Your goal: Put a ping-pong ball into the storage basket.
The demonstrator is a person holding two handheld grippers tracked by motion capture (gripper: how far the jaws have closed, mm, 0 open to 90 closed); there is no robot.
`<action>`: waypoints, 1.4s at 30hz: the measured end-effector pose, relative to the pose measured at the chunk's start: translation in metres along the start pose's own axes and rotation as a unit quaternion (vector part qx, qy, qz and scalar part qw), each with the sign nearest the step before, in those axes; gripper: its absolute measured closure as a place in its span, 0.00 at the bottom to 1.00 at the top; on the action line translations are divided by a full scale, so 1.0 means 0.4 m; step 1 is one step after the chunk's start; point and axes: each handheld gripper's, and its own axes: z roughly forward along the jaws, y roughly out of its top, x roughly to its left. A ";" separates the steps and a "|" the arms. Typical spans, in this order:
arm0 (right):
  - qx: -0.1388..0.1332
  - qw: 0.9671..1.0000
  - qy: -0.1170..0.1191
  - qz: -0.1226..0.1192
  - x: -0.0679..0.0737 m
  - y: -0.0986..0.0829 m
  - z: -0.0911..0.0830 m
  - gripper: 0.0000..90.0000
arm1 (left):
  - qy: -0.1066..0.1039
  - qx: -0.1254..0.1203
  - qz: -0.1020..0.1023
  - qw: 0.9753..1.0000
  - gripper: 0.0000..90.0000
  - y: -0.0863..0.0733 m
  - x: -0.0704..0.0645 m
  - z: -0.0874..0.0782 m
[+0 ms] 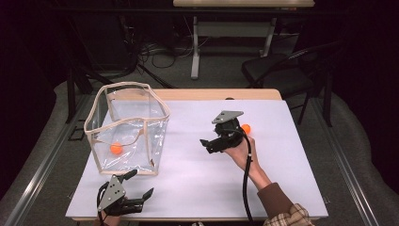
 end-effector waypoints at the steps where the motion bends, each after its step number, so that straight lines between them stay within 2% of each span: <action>1: 0.001 1.000 -0.002 0.001 0.000 -0.009 0.000 0.05 | 0.000 -0.001 -0.002 1.000 0.18 0.000 0.000 -0.001; 12: 0.020 0.999 -0.020 0.017 -0.022 -0.090 -0.005 0.04 | 0.001 0.001 -0.001 1.000 0.18 -0.001 -0.001 -0.001; 19: 0.027 0.999 -0.032 0.027 -0.039 -0.125 -0.015 0.02 | 0.001 0.001 -0.002 1.000 0.18 -0.001 -0.001 -0.002; 34: 0.038 0.996 -0.063 0.054 -0.092 -0.179 -0.034 0.01 | 0.000 0.002 -0.001 1.000 0.18 -0.001 0.000 -0.001; 42: 0.035 0.994 -0.082 0.063 -0.119 -0.189 -0.046 0.01 | 0.001 0.003 0.001 1.000 0.18 0.000 -0.002 0.000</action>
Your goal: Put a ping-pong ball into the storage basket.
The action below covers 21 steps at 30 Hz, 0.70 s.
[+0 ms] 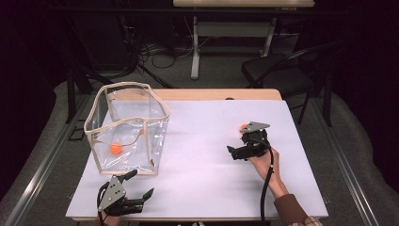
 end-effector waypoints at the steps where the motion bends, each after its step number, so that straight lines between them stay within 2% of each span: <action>1: 0.001 1.000 -0.003 0.003 -0.005 -0.001 -0.001 0.01 | 0.000 0.000 0.000 1.000 0.18 0.000 0.000 0.000; 9: 0.007 1.000 -0.018 0.024 -0.045 -0.007 0.006 0.00 | 0.001 0.000 -0.001 1.000 0.18 0.000 0.001 0.000; 15: 0.005 0.999 -0.026 0.031 -0.065 -0.002 0.014 0.00 | 0.001 0.000 0.000 1.000 0.18 0.000 0.001 0.001; 21: 0.016 0.998 -0.033 0.053 -0.105 0.004 0.042 0.00 | 0.002 -0.001 -0.001 1.000 0.18 0.000 0.000 -0.001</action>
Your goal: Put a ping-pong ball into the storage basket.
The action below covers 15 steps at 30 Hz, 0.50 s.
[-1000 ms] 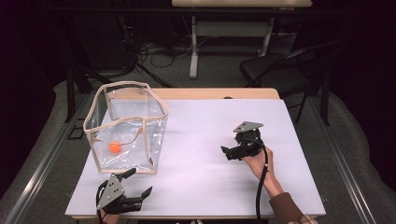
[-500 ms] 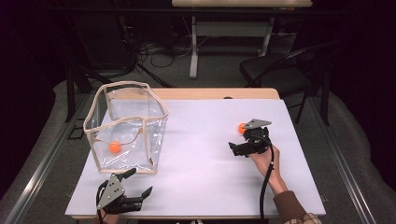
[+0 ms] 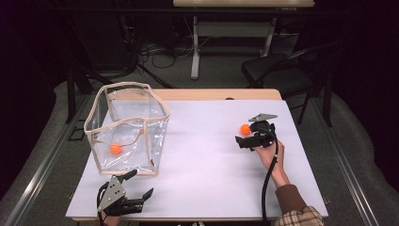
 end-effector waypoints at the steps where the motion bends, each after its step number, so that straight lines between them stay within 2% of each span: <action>1: 0.002 1.000 0.000 0.002 -0.003 0.001 0.004 0.00 | 0.000 0.000 -0.001 1.000 0.18 0.000 0.000 0.000; 6: 0.007 1.000 -0.007 0.014 -0.022 0.005 0.026 0.00 | -0.002 0.000 0.000 1.000 0.18 0.000 0.001 0.000; 15: 0.018 0.999 -0.004 0.038 -0.050 0.011 0.061 0.00 | -0.003 0.000 0.000 1.000 0.18 0.000 0.001 0.000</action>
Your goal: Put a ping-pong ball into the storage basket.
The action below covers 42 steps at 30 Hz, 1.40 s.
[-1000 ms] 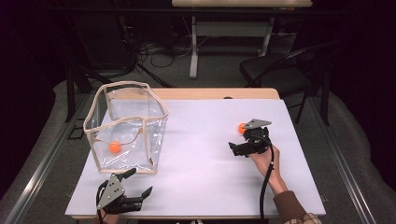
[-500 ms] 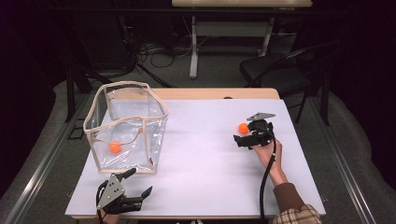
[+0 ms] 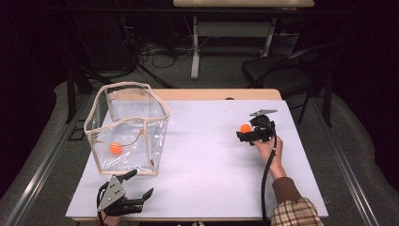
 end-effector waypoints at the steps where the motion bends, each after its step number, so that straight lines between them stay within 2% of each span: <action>1: 0.001 1.000 0.000 0.002 -0.003 0.000 0.004 0.00 | 0.000 0.000 0.000 1.000 0.18 0.000 0.000 0.000; 6: 0.000 1.000 -0.003 0.013 -0.014 -0.002 0.022 0.00 | 0.002 -0.001 -0.001 1.000 0.18 0.000 0.000 0.000; 17: 0.005 1.000 -0.006 0.017 -0.018 -0.006 0.052 0.04 | 0.000 0.001 0.000 1.000 0.18 0.000 0.000 0.000; 19: 0.007 1.000 -0.008 0.018 -0.016 -0.007 0.058 0.07 | 0.000 0.000 -0.001 1.000 0.18 0.000 0.001 0.000; 21: 0.008 1.000 -0.012 0.018 -0.015 -0.006 0.061 0.15 | 0.000 0.001 0.000 1.000 0.18 0.000 0.001 0.000; 25: 0.021 0.999 -0.026 0.015 -0.010 -0.005 0.069 0.19 | 0.000 0.001 -0.001 1.000 0.18 0.000 0.000 0.000; 30: 0.026 0.999 -0.028 0.013 -0.009 -0.005 0.074 0.26 | 0.001 0.002 -0.001 1.000 0.18 0.000 0.001 0.000; 31: 0.027 0.999 -0.028 0.013 -0.009 -0.006 0.076 0.31 | 0.001 0.002 0.000 1.000 0.18 0.000 0.000 0.001; 36: 0.026 0.999 -0.035 0.006 -0.005 -0.002 0.078 0.42 | 0.001 0.002 -0.001 1.000 0.18 0.000 0.000 0.000; 42: 0.030 0.999 -0.035 0.005 -0.005 -0.002 0.081 0.47 | 0.000 0.002 0.000 1.000 0.18 0.000 0.000 0.000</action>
